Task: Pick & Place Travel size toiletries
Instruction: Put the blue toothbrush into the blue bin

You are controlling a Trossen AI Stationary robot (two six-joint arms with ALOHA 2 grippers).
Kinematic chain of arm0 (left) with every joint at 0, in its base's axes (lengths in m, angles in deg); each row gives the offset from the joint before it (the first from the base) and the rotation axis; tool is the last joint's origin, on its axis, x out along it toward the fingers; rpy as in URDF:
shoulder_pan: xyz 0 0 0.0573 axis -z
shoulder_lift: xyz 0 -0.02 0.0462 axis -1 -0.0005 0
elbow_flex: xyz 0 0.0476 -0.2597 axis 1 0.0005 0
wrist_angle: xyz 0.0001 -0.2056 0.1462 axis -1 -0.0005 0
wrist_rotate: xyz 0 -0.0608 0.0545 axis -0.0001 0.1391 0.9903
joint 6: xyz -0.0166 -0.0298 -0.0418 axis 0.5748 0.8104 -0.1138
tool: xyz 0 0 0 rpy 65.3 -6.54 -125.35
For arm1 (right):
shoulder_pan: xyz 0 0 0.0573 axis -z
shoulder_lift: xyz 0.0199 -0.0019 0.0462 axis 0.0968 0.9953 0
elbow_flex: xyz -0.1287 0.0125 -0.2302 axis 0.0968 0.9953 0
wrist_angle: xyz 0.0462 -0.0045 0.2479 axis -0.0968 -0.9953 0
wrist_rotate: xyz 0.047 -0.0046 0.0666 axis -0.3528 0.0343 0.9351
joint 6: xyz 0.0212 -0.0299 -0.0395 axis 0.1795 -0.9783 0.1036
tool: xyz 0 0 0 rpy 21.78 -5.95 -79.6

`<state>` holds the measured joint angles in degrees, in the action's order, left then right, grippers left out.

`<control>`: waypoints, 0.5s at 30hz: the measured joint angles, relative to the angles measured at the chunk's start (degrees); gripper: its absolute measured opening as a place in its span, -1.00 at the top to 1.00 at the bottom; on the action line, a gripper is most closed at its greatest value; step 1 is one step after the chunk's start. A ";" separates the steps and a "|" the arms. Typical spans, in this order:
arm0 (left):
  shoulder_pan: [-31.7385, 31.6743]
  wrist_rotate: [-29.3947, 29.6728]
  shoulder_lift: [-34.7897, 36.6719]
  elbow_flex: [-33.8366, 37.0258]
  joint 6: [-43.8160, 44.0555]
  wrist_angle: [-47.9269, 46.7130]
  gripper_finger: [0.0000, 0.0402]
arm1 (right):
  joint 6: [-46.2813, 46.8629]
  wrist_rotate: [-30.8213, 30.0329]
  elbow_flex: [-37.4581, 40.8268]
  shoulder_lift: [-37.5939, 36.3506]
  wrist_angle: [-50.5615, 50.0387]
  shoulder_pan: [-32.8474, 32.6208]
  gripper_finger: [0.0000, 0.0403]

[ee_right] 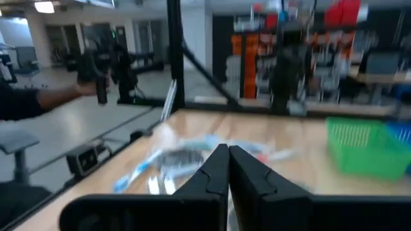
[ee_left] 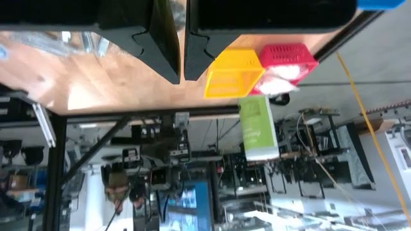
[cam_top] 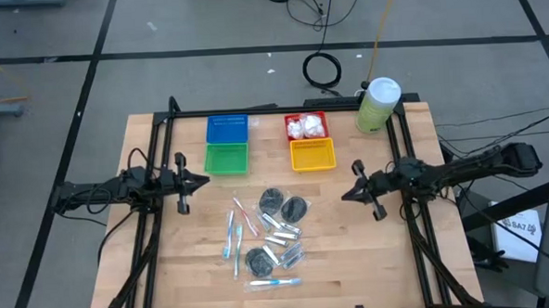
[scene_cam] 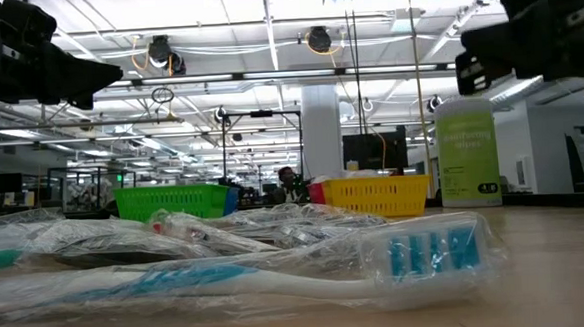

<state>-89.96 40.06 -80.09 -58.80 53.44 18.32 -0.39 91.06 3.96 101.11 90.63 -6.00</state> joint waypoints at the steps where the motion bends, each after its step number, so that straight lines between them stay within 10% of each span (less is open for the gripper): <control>1: 0.02 0.00 0.02 0.00 0.00 0.68 0.88 | -0.62 0.02 0.00 -0.70 0.84 0.00 1.00; 15: 0.02 4.75 0.00 0.00 10.11 2.76 0.88 | -0.30 0.01 0.13 -2.51 1.14 0.07 1.00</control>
<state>-89.94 44.82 -80.09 -58.80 63.54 21.08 -0.69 91.07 4.10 98.61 91.76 -5.94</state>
